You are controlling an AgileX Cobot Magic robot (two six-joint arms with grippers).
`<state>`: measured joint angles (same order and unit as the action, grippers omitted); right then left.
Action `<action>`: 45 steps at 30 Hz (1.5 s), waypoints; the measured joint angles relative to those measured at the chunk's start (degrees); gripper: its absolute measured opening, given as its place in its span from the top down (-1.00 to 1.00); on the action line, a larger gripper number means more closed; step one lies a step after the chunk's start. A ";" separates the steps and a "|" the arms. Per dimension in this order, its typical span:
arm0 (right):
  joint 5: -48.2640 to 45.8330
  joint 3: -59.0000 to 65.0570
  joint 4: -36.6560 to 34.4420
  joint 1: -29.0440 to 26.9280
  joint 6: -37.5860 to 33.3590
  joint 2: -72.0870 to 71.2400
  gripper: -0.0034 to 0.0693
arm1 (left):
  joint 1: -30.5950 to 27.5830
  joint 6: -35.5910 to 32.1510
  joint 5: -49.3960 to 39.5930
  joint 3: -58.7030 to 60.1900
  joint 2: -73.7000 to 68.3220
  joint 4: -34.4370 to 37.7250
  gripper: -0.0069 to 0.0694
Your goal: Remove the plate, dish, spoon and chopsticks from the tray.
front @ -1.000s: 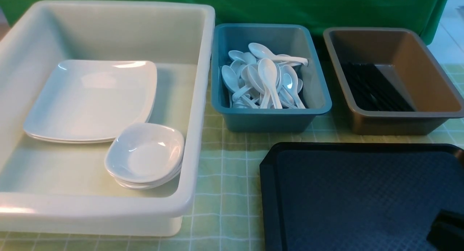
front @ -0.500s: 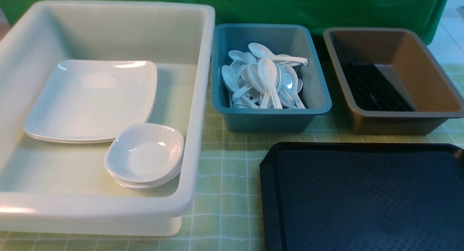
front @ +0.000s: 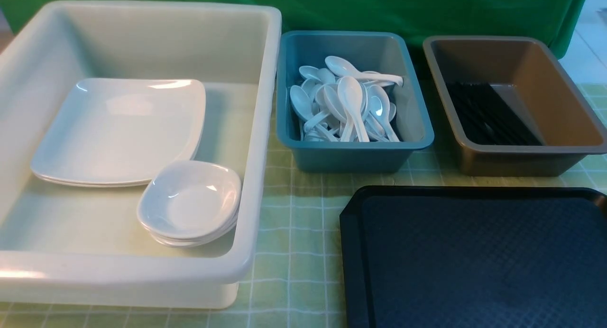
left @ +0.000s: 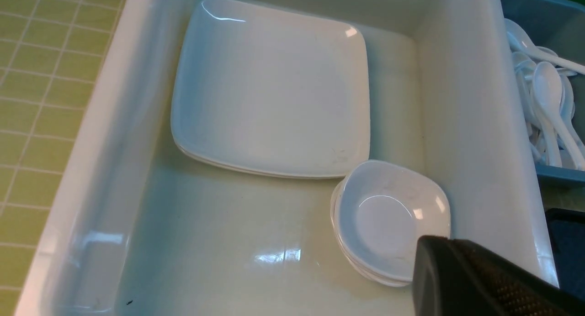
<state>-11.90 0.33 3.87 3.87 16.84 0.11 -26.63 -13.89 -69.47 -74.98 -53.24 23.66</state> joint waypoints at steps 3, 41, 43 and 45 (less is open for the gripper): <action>0.00 0.00 0.00 0.00 0.00 0.00 0.44 | 0.00 -0.37 -0.23 0.38 0.06 0.00 0.85; -1.09 0.00 -0.10 0.00 -23.68 0.00 0.30 | 28.27 -2.16 27.36 27.58 14.95 15.38 0.85; -1.09 0.00 -0.10 0.00 -23.68 0.00 0.30 | 28.27 -2.06 28.44 29.77 16.21 15.17 0.85; -1.09 0.00 -0.10 0.00 -23.68 0.00 0.30 | 28.27 -2.04 28.76 31.08 16.67 13.79 0.85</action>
<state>-12.99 0.33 3.77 3.87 -6.84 0.11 1.63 -15.93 -40.71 -43.90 -36.57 37.44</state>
